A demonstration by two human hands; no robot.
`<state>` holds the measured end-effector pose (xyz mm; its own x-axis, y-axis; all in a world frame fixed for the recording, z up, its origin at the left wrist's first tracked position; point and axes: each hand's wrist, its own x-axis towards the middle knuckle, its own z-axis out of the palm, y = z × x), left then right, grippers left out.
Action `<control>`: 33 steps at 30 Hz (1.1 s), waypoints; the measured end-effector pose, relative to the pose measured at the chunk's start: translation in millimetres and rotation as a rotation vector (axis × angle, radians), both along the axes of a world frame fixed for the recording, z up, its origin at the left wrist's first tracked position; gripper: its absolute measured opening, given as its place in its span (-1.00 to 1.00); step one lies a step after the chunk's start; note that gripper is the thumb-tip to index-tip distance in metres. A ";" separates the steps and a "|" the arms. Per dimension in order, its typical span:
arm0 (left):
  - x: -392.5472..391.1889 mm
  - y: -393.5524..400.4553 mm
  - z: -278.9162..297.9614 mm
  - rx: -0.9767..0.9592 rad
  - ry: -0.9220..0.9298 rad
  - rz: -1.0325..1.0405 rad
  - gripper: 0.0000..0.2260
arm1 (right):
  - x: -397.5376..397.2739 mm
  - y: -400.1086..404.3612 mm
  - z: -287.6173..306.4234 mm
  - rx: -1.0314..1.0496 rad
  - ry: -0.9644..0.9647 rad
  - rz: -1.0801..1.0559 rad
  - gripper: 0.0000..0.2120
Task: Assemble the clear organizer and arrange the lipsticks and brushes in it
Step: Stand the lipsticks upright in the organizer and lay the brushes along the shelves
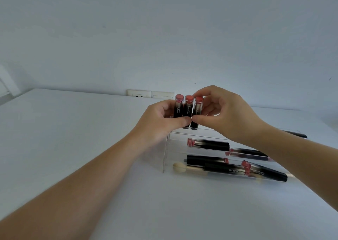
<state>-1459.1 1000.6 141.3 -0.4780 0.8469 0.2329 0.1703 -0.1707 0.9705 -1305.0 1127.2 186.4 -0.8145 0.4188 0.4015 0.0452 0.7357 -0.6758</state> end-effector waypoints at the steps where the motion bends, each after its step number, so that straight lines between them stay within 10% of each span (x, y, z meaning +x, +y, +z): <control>1: 0.1 0.1 -0.1 -0.002 -0.003 0.001 -0.74 | -0.1 0.0 -0.2 0.001 0.001 0.001 -0.62; 33: 2.4 -2.6 2.7 0.004 -0.005 -0.024 -0.78 | 1.7 -0.9 1.2 0.013 -0.035 0.020 -0.56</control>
<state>-1456.7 998.0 144.0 -0.4584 0.8573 0.2342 0.1610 -0.1791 0.9706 -1303.3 1126.3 187.6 -0.8365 0.3973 0.3775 0.0540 0.7451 -0.6647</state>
